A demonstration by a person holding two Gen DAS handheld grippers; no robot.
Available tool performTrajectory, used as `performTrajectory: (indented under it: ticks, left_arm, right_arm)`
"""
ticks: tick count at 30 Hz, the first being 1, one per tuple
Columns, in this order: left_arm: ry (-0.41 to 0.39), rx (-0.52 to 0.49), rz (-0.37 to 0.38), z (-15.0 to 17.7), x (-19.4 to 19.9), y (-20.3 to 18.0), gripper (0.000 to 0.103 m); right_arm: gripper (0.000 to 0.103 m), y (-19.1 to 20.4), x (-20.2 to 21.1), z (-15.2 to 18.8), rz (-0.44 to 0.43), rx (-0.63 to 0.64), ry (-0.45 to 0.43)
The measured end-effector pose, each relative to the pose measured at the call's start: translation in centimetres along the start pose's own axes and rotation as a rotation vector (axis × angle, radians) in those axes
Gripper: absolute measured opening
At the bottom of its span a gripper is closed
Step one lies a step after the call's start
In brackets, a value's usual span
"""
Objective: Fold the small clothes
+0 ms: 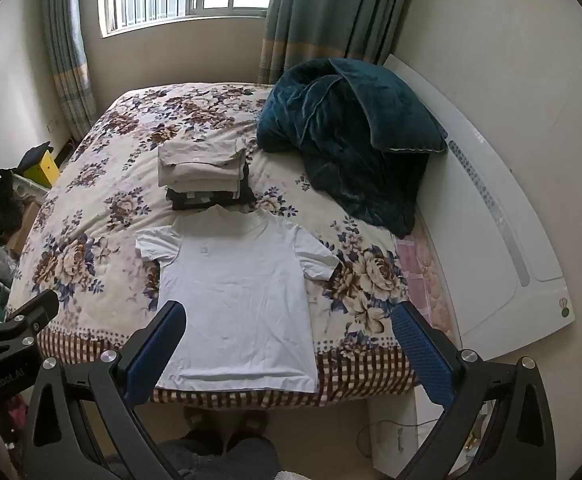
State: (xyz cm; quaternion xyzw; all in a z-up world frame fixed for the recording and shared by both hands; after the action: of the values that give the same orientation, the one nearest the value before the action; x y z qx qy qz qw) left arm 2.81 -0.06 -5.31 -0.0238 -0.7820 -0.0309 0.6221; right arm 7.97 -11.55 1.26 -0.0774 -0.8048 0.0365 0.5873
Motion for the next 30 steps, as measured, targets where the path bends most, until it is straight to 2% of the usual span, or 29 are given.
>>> performTrajectory:
  ticks: [30]
  left_arm:
    - [-0.035, 0.011, -0.012, -1.8, 2.1, 0.1, 0.103]
  right_arm:
    - [0.103, 0.1, 0.9, -0.8, 0.001, -0.004, -0.011]
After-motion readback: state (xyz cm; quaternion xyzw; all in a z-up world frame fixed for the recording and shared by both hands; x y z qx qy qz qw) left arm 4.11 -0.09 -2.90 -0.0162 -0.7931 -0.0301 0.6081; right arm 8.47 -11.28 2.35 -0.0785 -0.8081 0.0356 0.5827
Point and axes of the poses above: each gripper's, at about its wrist camera, not at the fingertips, and x roughly against the way its jaws point, y to its left, z to its underside, the point moved 6 cm from there along -x, roughly the way its jaws point, and after that the axes turned 15 degrees about y, right-handed, at the moved point
